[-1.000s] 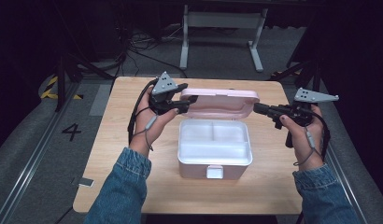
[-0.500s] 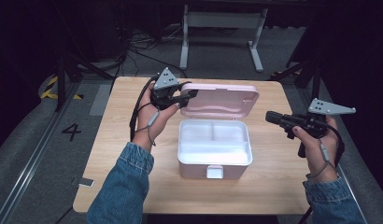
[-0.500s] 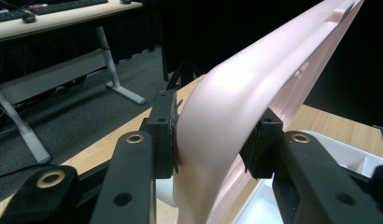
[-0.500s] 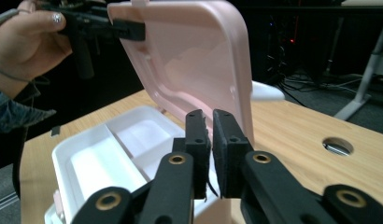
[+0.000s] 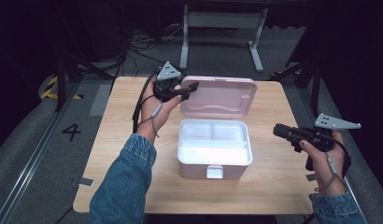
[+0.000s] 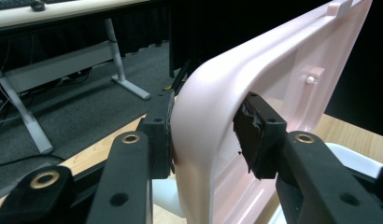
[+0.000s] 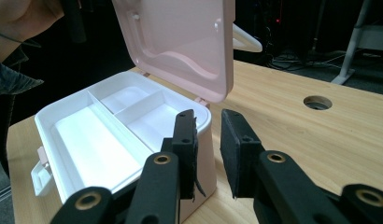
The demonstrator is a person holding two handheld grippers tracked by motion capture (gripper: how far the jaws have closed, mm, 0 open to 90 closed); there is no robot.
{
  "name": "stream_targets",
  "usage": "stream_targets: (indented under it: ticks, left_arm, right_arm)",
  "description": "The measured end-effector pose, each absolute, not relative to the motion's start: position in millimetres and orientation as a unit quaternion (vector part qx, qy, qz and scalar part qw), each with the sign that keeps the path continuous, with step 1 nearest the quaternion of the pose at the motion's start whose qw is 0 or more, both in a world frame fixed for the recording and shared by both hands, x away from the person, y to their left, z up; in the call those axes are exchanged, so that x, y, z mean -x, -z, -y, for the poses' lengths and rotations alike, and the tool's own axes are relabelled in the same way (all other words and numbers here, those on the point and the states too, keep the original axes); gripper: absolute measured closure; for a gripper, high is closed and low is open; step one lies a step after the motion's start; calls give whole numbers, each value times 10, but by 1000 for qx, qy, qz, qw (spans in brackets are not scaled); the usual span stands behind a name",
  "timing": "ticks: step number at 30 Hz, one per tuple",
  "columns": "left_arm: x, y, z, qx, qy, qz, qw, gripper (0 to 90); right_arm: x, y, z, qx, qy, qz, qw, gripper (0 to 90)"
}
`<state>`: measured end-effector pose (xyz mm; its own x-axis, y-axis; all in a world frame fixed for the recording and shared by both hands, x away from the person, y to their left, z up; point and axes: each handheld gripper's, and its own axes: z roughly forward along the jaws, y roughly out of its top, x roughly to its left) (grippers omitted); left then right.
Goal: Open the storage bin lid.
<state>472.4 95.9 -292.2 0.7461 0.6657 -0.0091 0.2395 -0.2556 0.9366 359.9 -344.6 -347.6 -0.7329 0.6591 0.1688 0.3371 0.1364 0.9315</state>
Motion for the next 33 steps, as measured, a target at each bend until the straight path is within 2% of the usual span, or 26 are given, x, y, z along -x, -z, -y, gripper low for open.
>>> stream_targets:
  ticks: [12, 24, 33]
  left_arm:
    - [-4961, 2943, -817, -785, -221, -311, 488, 502]
    - [-5200, 3108, -799, -778, -198, -325, 499, 425]
    - [-5353, 3202, -804, -775, -172, -342, 503, 414]
  right_arm:
    - [-3609, 3572, 3470, -347, -563, -738, 131, 736]
    - [-3623, 3586, 3452, -347, -555, -744, 134, 730]
    - [-3641, 3605, 3449, -348, -547, -748, 141, 730]
